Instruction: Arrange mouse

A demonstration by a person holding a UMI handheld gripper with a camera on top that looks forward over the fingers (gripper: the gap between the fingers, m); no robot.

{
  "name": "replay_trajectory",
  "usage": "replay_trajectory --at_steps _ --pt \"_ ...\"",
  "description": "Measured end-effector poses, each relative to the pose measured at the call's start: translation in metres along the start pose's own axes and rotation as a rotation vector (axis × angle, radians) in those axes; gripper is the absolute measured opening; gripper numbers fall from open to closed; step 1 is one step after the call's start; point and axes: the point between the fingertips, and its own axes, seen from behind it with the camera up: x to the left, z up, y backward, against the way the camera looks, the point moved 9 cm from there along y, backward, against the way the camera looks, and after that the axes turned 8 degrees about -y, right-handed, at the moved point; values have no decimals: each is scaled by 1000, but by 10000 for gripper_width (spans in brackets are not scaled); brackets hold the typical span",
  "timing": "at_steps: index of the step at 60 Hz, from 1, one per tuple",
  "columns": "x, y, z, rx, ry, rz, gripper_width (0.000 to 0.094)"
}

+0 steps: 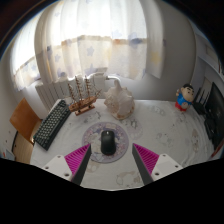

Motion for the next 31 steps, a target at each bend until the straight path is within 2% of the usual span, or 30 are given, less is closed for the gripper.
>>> replay_trajectory --at_steps 12,26,31 --pt "-9 63 -22 11 5 -9 848" --pt "-26 71 -33 9 45 -62 845" --pt "-29 72 -37 15 39 -51 845"
